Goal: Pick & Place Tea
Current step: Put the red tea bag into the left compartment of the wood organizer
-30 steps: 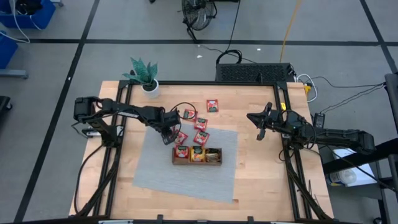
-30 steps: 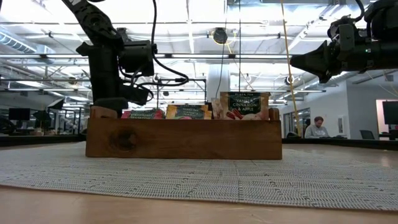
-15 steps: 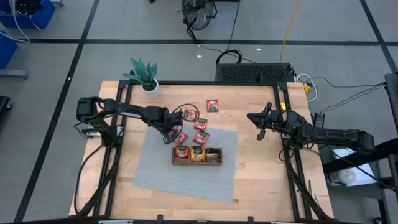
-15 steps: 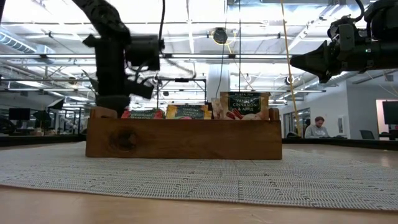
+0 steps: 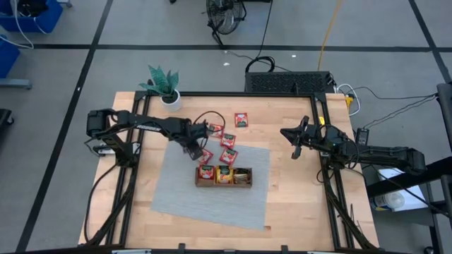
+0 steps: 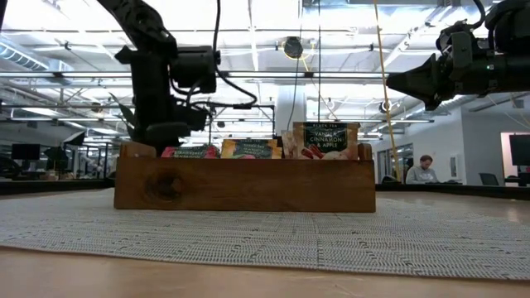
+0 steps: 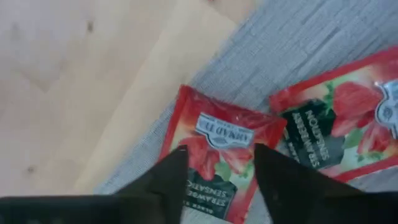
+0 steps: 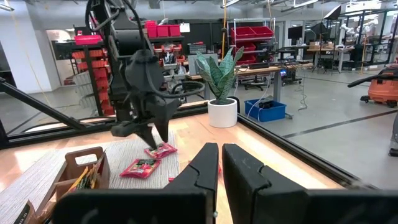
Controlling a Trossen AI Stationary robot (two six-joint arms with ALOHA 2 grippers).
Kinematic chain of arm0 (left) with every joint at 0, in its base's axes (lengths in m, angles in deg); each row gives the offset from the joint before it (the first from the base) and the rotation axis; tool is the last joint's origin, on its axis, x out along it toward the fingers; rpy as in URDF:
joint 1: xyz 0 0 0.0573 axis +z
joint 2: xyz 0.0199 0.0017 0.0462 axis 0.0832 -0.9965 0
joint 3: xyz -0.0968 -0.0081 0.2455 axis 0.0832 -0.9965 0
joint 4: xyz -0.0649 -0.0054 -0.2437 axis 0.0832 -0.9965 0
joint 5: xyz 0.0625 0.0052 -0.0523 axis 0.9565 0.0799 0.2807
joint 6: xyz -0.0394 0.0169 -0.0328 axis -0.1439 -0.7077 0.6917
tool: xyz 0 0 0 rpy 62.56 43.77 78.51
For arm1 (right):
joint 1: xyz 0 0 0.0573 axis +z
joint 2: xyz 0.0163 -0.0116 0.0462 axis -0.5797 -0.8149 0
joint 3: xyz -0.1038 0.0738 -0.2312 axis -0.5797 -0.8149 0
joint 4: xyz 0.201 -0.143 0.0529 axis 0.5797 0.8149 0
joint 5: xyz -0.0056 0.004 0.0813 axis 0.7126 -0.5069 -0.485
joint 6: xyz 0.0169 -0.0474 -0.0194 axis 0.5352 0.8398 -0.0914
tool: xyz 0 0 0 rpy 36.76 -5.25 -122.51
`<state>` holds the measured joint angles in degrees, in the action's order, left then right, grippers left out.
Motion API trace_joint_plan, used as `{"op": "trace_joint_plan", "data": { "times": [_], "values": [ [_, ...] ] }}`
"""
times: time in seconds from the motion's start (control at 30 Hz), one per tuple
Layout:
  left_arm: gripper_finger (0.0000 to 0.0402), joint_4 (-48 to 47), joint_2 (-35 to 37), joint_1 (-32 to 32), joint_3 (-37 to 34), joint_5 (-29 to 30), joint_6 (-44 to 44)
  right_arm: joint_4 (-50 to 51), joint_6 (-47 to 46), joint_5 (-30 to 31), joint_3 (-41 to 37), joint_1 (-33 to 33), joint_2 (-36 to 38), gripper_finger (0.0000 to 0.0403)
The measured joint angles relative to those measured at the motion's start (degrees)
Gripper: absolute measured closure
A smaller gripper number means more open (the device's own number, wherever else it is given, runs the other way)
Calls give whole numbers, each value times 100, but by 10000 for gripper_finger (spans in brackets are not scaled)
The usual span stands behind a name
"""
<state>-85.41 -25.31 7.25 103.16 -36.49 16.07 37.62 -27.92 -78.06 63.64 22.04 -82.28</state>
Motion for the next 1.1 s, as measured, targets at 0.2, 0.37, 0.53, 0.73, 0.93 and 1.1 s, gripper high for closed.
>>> {"op": "trace_joint_plan", "data": {
  "times": [0.2,0.37,0.53,0.73,0.93,1.1],
  "values": [
    [125,401,-28,53,-362,-40,-392,-1,-1,-1,0,-2,2,389],
    [98,702,9,55,-599,-48,-389,-1,0,2,0,0,0,389],
    [125,736,2,48,-645,-52,-396,-1,0,0,0,0,2,390],
    [238,779,-5,42,-651,-95,-705,0,0,0,0,0,0,390],
    [379,799,-8,48,-646,-22,-845,0,1,2,0,-2,2,390],
    [392,403,-12,-37,-403,209,-930,2,2,2,0,-2,0,390]
  ]
}}
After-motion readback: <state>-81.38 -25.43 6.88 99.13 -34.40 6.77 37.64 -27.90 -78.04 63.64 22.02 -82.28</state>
